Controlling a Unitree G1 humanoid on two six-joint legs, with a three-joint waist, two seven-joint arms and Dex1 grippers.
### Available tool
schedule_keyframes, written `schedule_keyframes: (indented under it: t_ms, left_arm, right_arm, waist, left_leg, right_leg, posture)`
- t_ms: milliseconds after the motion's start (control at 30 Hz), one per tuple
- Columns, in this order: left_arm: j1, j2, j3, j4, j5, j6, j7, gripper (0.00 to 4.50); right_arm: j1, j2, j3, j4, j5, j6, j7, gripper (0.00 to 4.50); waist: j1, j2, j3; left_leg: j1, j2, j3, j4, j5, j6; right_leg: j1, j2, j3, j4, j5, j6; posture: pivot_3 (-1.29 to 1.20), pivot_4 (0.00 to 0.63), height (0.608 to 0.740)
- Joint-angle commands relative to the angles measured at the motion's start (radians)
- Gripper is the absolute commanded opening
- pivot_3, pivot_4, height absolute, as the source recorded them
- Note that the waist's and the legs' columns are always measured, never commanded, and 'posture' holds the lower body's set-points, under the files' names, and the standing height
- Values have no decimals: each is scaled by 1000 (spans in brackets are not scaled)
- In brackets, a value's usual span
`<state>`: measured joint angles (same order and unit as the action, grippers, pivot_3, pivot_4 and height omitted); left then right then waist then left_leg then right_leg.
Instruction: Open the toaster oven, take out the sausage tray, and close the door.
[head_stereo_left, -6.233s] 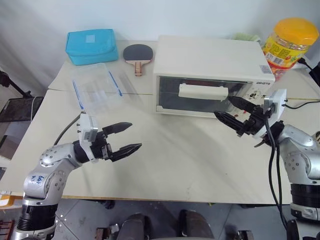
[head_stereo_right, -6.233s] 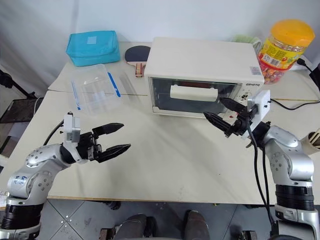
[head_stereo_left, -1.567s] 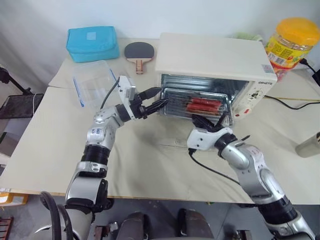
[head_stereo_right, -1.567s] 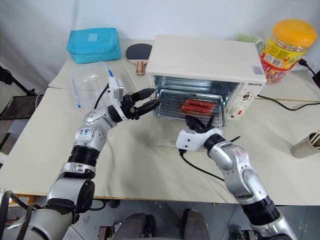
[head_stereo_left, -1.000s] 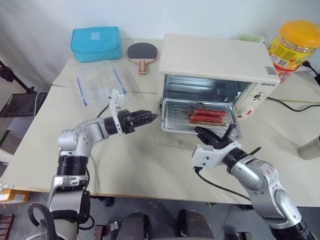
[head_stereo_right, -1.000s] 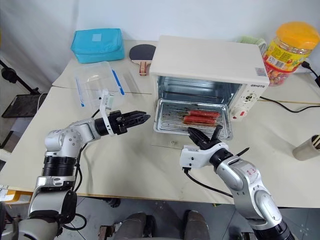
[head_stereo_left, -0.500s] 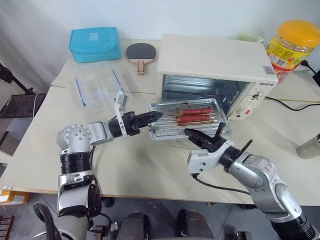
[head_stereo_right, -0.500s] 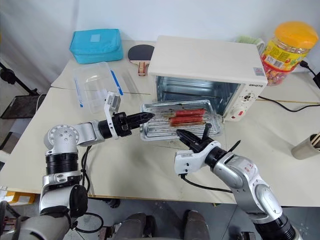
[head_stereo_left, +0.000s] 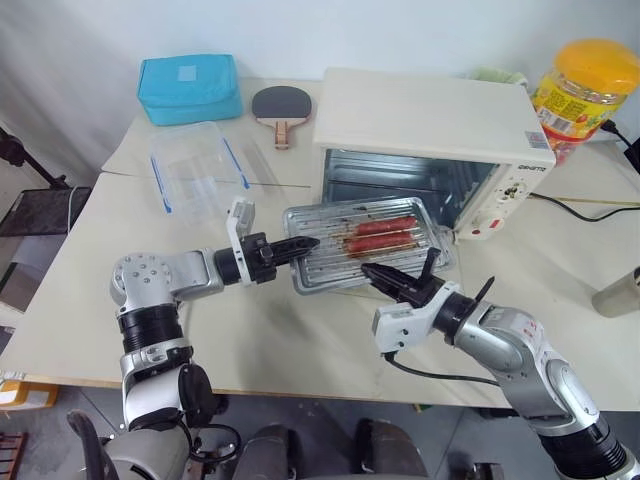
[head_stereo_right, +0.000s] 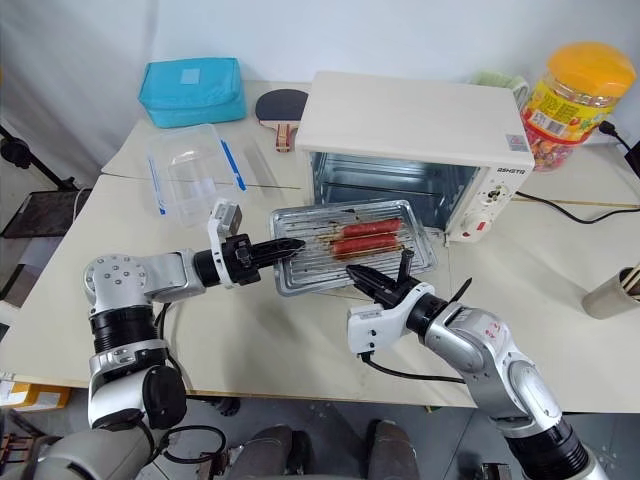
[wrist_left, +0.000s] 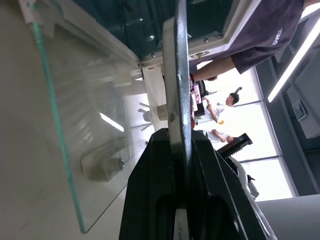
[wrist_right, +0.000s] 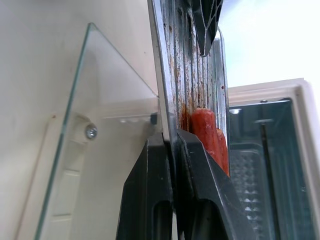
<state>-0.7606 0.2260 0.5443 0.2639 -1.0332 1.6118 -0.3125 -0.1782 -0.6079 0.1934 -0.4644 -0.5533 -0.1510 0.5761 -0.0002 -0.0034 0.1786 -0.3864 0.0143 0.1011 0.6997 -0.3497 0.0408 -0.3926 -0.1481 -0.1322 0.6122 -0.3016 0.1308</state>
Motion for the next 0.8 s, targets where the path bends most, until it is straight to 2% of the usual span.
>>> schedule_keyframes:
  t_ms: [33,167,233,333,500,600,667,800]
  left_arm:
    - [5,-1,36,5,-114,3,78,38]
    - [46,31,47,12,-230,3,160,38]
    - [79,61,44,7,-301,3,190,38]
    - [132,97,51,-5,-410,3,234,38]
    - [252,174,58,-26,-615,-40,317,38]
    - [378,242,7,-74,-816,-144,423,38]
    - [457,283,-39,-129,-916,-208,464,38]
    - [601,278,-9,-250,-939,-304,459,38]
  right_arm:
    - [-5,10,-50,-31,104,26,18,983]
    - [13,-26,-68,-20,186,-27,47,2255]
    - [36,-46,-88,-26,287,-54,85,2927]
    - [88,-73,-139,-34,432,-98,126,2927]
    - [187,-126,-271,19,559,-162,151,2927]
    - [241,-140,-371,85,667,-126,173,2330]
    - [259,-150,-414,127,709,-115,191,1617]
    - [244,-184,-503,271,832,-36,259,252]
  waist:
    - [0,0,0]
    - [-1,0,0]
    - [-1,0,0]
    - [-1,0,0]
    - [0,0,0]
    - [0,0,0]
    - [-1,0,0]
    - [1,0,0]
  left_leg:
    - [0,0,0,0,0,0]
    - [0,0,-1,0,0,0]
    - [0,0,-1,0,0,0]
    - [1,0,-2,0,0,0]
    - [1,-1,-2,0,0,0]
    - [2,0,-3,0,0,0]
    - [3,0,-4,0,0,0]
    - [10,-1,-5,-1,0,0]
  right_leg:
    - [0,0,0,0,0,0]
    - [0,0,0,0,0,0]
    - [0,0,0,0,0,0]
    - [1,0,0,1,0,0]
    - [2,-1,1,0,0,0]
    - [3,-1,3,0,0,0]
    - [4,-1,10,0,0,0]
    - [12,-1,14,-2,0,-1]
  posture:
    - [0,150,740]
    - [0,150,740]
    - [0,150,740]
    - [0,150,740]
    - [0,150,740]
    - [0,150,740]
    - [0,150,740]
    - [0,150,740]
